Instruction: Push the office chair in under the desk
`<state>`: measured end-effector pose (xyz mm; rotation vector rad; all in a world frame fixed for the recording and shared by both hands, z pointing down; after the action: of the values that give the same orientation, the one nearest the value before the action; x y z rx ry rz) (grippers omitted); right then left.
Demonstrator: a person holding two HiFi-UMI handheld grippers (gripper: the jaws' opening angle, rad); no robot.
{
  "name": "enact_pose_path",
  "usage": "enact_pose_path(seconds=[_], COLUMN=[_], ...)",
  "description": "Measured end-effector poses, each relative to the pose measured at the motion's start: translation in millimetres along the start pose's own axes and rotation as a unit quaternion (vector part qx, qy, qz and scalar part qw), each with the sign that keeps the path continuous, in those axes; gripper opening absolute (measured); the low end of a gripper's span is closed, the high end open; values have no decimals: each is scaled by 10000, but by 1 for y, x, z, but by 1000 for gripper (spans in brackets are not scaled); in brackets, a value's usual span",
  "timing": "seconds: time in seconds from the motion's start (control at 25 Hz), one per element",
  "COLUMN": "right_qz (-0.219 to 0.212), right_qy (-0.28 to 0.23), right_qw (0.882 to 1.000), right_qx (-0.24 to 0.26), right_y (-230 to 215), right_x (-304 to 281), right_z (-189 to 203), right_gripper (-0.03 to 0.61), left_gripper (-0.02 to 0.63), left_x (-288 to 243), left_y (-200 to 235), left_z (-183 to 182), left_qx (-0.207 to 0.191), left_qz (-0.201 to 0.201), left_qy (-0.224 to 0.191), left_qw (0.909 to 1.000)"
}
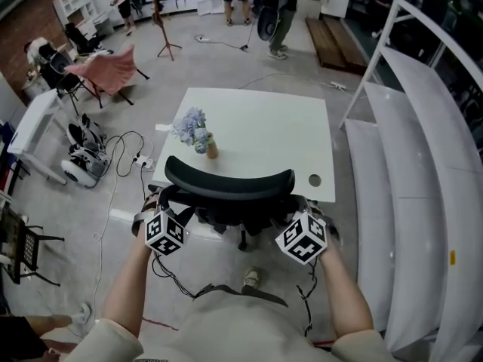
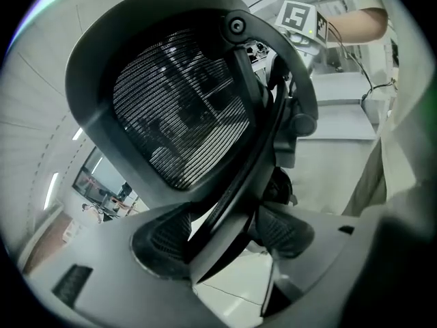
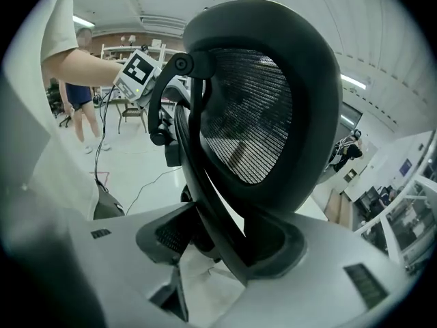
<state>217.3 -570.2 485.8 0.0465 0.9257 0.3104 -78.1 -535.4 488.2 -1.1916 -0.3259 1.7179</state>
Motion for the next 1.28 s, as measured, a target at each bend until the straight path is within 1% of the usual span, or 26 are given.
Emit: enact_pose_path(seconds=[0.2,0.28,0.36,0.48,0.56,0.6,0.76,0.88,1.0,1.08,1.16,1.2,1.24,1.28], right_qz=[3,-21,-110,-118,12,77,248,337,476,484,459,469,497,539], right_qy=[-115,-334,-623,-1043,-1336,-1484,-1880,-2100,-2368,-2526,-2712,-2823,-2941,-3059], right_qw=[9999,9992,9968,9912,9862,9832,9730,9663,9597,9562,9518,9490,9458,9424], right_qx=[-64,-221,-484,-807,-978,-1058,-1317,-1452,-1439,-1401,-1355,-1321,-1282,-1242], right_y=[6,8,9,7,4,4,6,13,18,22,29,31,33,34], right_x=[0,2,8,22,35,41,63,78,96,106,115,119,124,129], right_z=[-7,-8,-8,-13,-18,-20,-32,-44,-58,-70,-86,-94,-102,-110], right_gripper=[221,229,235,224,185,172,153,139,113,93,80,72,64,57], left_gripper=[302,308,324,331,327,311,252,225,202,184,175,169,161,152], left_x=[-2,-2,0,5,11,16,40,60,80,95,112,121,128,134], left_y=[8,12,14,16,18,20,30,41,54,64,75,80,84,88], left_z=[5,9,13,15,15,16,17,13,1,-7,-15,-19,-23,-28], left_qx=[65,141,240,324,540,715,1351,1790,2153,2435,2803,2926,2993,3023], left_qz=[73,57,-3,-93,-109,-114,-271,-403,-483,-473,-422,-408,-407,-413], left_qy=[120,127,138,139,24,-69,-591,-1060,-1565,-1970,-2422,-2611,-2753,-2857], left_qw=[9999,9998,9996,9993,9985,9974,9887,9773,9627,9485,9279,9190,9127,9085])
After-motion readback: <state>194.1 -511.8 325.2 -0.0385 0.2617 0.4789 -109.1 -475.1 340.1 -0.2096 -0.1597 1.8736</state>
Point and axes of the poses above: the fingertips, and each gripper's own axes: x backward along the fingers, y to its left, z out of its underside, the point moved 9 cm from there along x, backward along the fingers, and after that the axes turned 10 degrees about -z, right-handed, at the moved point
